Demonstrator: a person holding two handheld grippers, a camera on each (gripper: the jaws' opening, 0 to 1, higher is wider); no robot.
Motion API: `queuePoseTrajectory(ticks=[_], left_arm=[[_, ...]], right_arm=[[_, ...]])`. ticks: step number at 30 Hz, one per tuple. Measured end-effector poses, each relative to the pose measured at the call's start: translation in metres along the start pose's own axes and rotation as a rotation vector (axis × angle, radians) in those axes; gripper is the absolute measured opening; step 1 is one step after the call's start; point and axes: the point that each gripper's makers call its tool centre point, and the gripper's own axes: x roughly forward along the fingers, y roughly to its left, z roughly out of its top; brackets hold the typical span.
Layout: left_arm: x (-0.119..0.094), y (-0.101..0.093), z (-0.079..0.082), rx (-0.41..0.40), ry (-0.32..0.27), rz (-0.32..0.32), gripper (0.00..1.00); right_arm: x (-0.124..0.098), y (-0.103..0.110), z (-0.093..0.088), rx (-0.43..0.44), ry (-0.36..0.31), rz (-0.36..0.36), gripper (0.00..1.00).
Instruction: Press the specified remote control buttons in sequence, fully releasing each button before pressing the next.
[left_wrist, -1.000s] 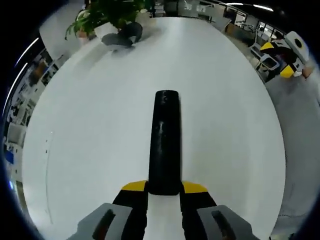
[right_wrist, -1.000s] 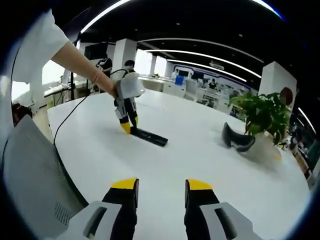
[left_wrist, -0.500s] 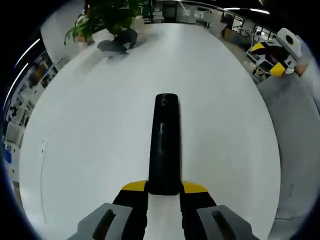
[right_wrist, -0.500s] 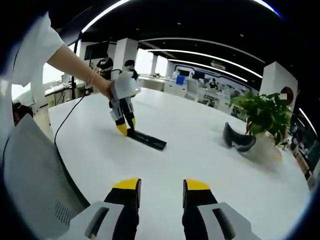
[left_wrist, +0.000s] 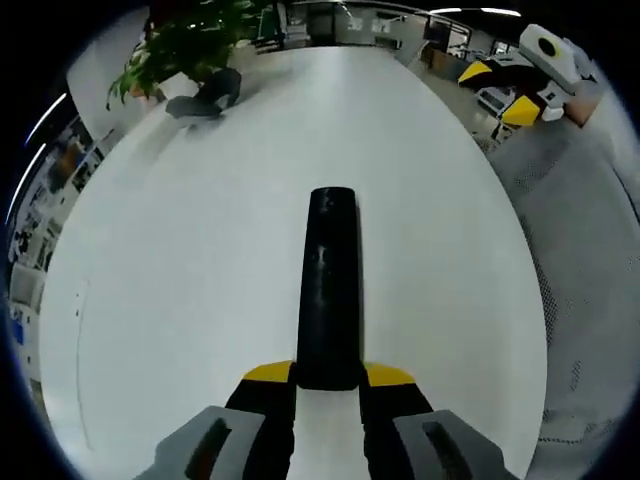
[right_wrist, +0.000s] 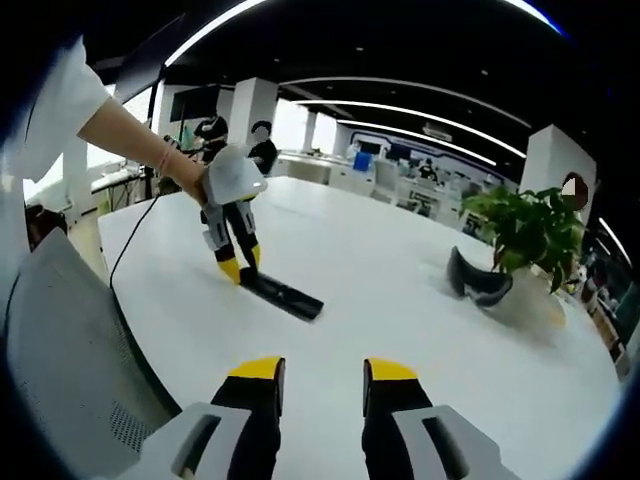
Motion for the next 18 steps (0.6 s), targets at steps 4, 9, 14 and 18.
queuePoseTrajectory(ticks=[4,9,14,18], left_arm=[[0.0,-0.008,0.001,0.006,-0.005,-0.003,0.24],[0.001,-0.021,0.003,0.029,0.0,-0.01,0.23],[0.001,-0.033,0.004,0.053,0.016,-0.018,0.23],[0.002,-0.041,0.005,0.066,0.024,-0.025,0.23]], right_arm=[[0.0,0.0,0.001,-0.001,-0.002,0.0,0.28],[0.0,-0.001,0.001,-0.004,-0.004,-0.002,0.28],[0.0,-0.001,0.001,-0.004,-0.005,-0.002,0.28],[0.0,0.0,0.001,-0.008,-0.001,0.001,0.27]])
